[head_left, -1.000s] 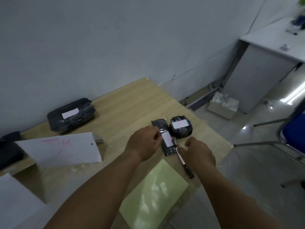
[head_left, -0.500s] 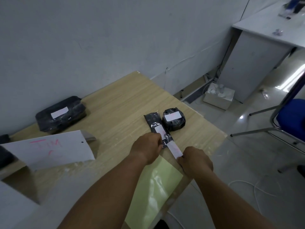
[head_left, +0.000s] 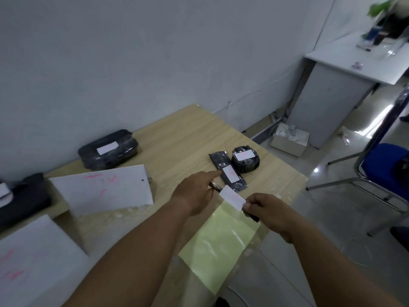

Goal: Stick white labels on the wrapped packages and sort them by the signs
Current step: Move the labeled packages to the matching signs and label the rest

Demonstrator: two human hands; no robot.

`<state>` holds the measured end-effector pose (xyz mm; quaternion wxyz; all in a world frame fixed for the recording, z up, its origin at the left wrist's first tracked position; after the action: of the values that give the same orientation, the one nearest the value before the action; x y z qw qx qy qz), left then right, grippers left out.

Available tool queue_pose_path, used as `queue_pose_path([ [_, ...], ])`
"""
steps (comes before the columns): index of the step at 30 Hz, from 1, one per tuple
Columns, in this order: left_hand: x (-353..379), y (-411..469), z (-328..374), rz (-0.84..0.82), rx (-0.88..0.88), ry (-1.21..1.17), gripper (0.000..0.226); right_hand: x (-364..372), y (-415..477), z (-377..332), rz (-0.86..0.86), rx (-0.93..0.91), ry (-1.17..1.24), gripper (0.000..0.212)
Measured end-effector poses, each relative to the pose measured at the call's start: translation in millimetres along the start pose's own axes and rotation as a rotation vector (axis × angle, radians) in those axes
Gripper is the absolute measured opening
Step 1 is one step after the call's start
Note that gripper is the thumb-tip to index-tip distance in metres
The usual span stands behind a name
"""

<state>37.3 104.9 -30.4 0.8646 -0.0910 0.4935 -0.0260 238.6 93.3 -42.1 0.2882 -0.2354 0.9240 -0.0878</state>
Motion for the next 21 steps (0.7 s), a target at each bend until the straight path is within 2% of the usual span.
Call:
queue_pose_path([
  [2, -16, -12, -8, 0.037, 0.019, 0.001, 0.040, 7, -2, -14, 0.023, -0.029, -0.004, 0.020],
  [7, -45, -43, -36, 0.045, 0.015, -0.022, 0.037, 30, -2, -43, 0.030, -0.094, 0.012, 0.018],
  [12, -102, -68, -59, 0.144, 0.010, 0.003, 0.013, 41, 17, -92, 0.098, -0.193, 0.080, 0.014],
  [15, -152, -79, -84, 0.302, -0.036, -0.027, 0.010, 48, 43, -142, 0.127, -0.336, 0.069, 0.003],
  [18, -193, -83, -113, 0.431, -0.089, 0.003, 0.011, 62, 81, -187, 0.115, -0.458, 0.001, 0.009],
  [21, -217, -76, -147, 0.482, -0.221, 0.112, 0.019, 84, 127, -218, 0.060, -0.514, -0.022, 0.012],
])
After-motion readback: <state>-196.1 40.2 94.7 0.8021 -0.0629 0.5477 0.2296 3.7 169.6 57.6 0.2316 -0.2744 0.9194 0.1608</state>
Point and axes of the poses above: each hand's wrist, its own y-axis towards the middle knuckle, its own x-axis out of the palm, z = x × y, the point moved 7 cm from there along y, towards the middle knuckle, and after that the axes turned 10 degrees about -x, right-handed, at the moved point
